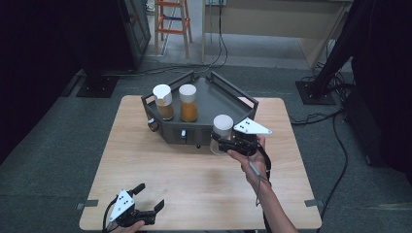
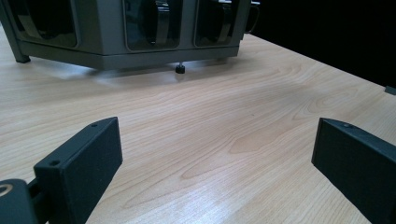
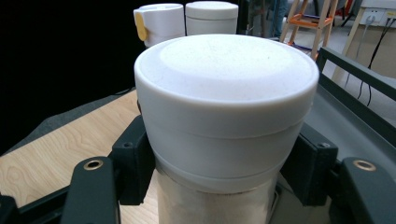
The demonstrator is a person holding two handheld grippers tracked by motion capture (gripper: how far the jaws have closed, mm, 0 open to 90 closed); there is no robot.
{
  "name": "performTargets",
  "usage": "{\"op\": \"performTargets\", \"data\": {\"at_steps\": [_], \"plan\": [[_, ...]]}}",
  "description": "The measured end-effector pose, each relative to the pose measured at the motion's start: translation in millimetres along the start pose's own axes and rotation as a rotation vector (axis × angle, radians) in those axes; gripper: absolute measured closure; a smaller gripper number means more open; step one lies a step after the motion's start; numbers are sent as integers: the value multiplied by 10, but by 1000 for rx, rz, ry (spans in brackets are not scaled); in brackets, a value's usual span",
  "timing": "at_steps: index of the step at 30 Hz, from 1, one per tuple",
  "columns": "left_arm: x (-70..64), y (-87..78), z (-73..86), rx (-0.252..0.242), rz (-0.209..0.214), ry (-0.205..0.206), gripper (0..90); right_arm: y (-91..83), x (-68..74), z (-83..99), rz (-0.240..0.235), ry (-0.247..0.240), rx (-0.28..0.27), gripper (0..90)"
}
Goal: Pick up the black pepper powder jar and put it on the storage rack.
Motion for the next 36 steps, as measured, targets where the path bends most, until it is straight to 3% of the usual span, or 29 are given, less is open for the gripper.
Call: {"op": "performTargets", "data": {"at_steps": [16, 36], "plan": [[7, -2, -2, 0, -1, 1, 16, 99, -34, -294, -5, -3, -4, 351], [11, -4, 4, -3, 2, -7, 16, 491, -177, -591, 91, 20, 17, 351]]}}
Point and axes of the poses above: each handheld gripper's, and its own axes: y roughly forward along the jaws, z roughly out of its underside, x roughly to its left, the point moved 1 cm from there along y, roughly forward along the jaws, and after that the axes turned 11 degrees about -z, right-handed, at the moved point
